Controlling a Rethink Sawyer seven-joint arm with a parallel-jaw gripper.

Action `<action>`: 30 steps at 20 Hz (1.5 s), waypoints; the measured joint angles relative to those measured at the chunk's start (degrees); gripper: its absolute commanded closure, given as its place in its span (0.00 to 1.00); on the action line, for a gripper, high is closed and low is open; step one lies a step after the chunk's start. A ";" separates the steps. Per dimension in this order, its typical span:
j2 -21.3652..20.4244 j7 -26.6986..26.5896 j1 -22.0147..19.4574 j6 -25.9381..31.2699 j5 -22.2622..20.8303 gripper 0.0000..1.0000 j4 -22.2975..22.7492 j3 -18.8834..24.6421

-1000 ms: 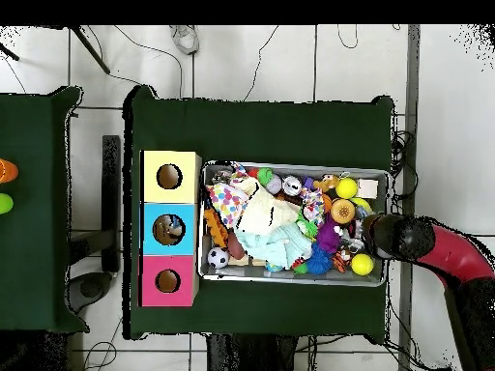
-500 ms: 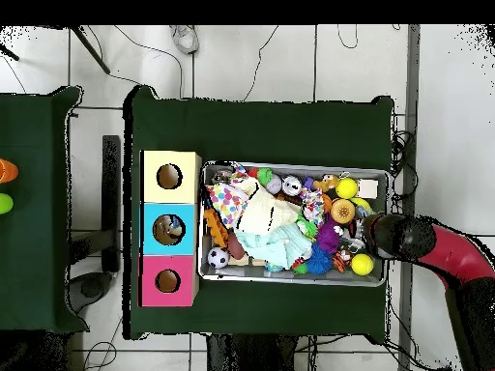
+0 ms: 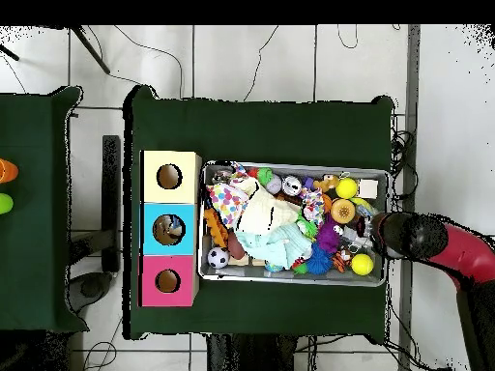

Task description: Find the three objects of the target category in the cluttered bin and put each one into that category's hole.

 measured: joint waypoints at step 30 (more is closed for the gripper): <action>2.39 0.00 -0.11 0.73 0.80 0.00 0.00 0.01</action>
